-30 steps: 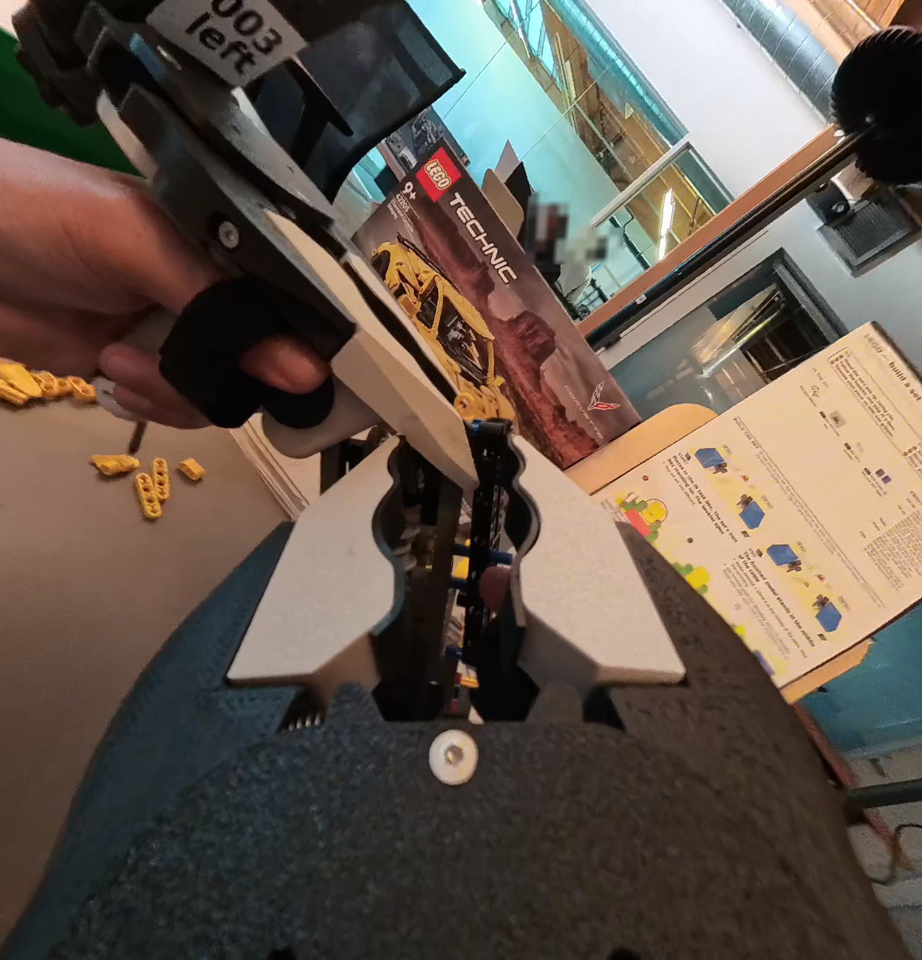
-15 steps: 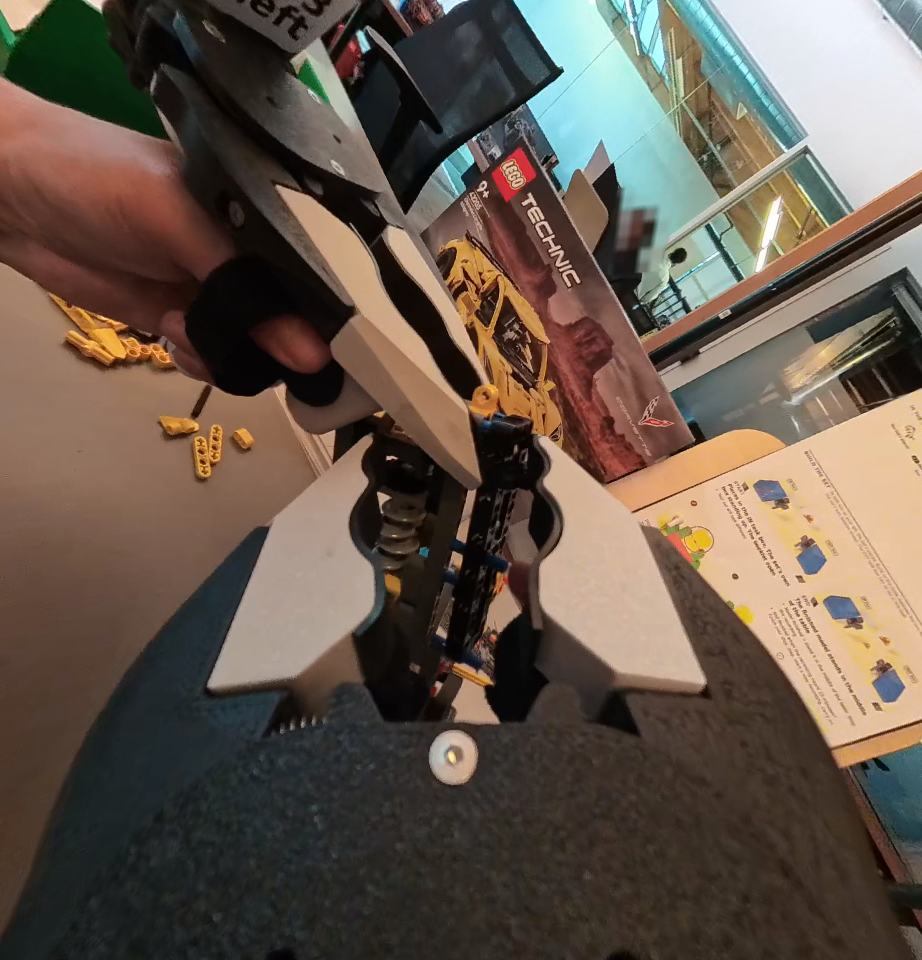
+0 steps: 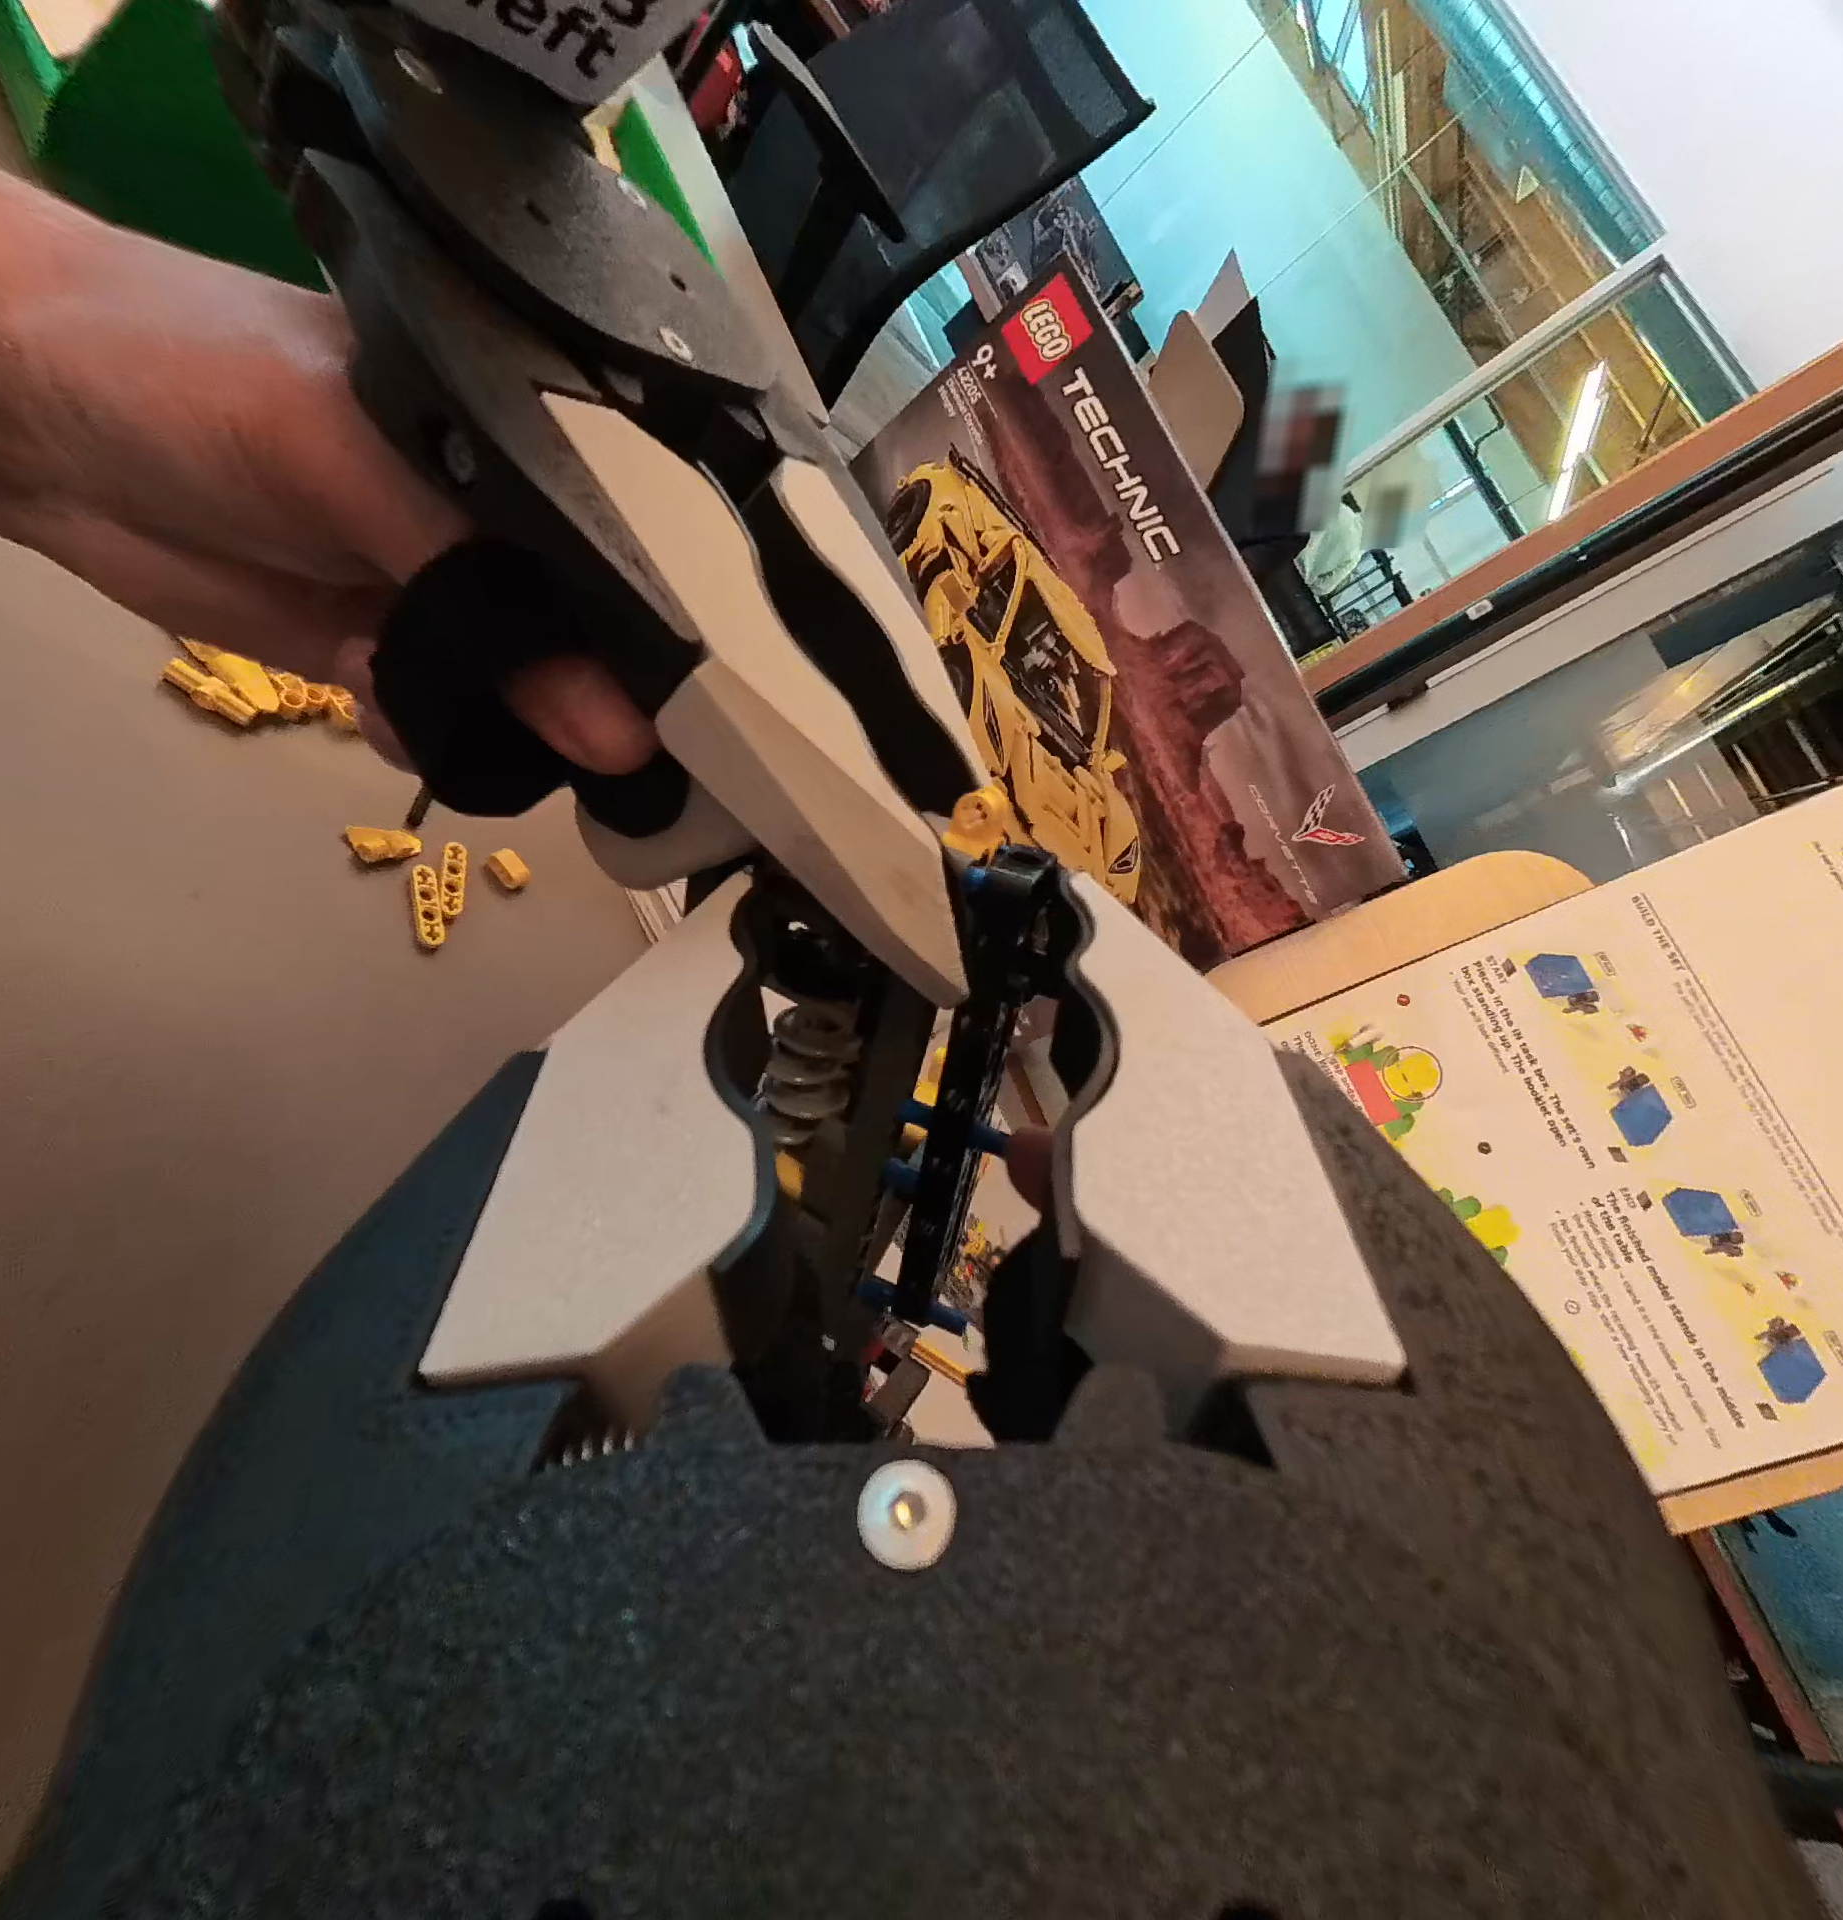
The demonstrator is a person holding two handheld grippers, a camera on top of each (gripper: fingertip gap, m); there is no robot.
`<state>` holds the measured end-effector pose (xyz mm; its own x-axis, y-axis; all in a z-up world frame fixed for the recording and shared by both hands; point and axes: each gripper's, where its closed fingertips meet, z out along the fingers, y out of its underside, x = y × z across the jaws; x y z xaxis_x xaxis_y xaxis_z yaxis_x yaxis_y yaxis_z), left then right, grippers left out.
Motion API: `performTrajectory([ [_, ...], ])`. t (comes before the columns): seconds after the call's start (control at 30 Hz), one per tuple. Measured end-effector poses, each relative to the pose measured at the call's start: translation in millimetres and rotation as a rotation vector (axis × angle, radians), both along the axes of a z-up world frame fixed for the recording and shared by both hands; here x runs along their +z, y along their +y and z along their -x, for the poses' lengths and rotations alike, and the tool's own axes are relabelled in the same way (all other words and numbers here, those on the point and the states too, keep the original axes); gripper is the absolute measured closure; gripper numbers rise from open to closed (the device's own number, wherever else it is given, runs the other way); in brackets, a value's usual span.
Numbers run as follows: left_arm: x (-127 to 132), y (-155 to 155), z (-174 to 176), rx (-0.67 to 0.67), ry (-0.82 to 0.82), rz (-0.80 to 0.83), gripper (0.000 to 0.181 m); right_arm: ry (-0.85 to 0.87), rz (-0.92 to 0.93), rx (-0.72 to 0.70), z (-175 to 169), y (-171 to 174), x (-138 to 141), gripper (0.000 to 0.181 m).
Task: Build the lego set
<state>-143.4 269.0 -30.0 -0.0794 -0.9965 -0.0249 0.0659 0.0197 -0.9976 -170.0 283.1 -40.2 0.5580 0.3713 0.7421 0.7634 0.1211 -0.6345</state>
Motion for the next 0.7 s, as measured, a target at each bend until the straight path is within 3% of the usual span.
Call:
performTrajectory([
  [0.13, -1.7, 11.9, 2.4, 0.023, -0.001, 0.042, 0.156, 0.019, -0.027, -0.027, -6.2, -4.5, 2.7, 0.121],
  [0.3, -5.6, 28.8, 5.4, 0.037, 0.002, 0.148, 0.156, 0.096, 0.071, -0.134, -53.9, -2.4, -19.7, 0.119],
  [0.53, -13.7, 48.9, 8.5, 0.068, 0.017, 0.271, 0.156, 0.1, 0.129, -0.172, -64.3, 17.2, -51.2, 0.142],
  [0.7, -16.8, 53.9, 9.4, 0.081, 0.026, 0.284, 0.156, 0.11, 0.114, -0.16, -61.6, 23.3, -57.1, 0.143],
])
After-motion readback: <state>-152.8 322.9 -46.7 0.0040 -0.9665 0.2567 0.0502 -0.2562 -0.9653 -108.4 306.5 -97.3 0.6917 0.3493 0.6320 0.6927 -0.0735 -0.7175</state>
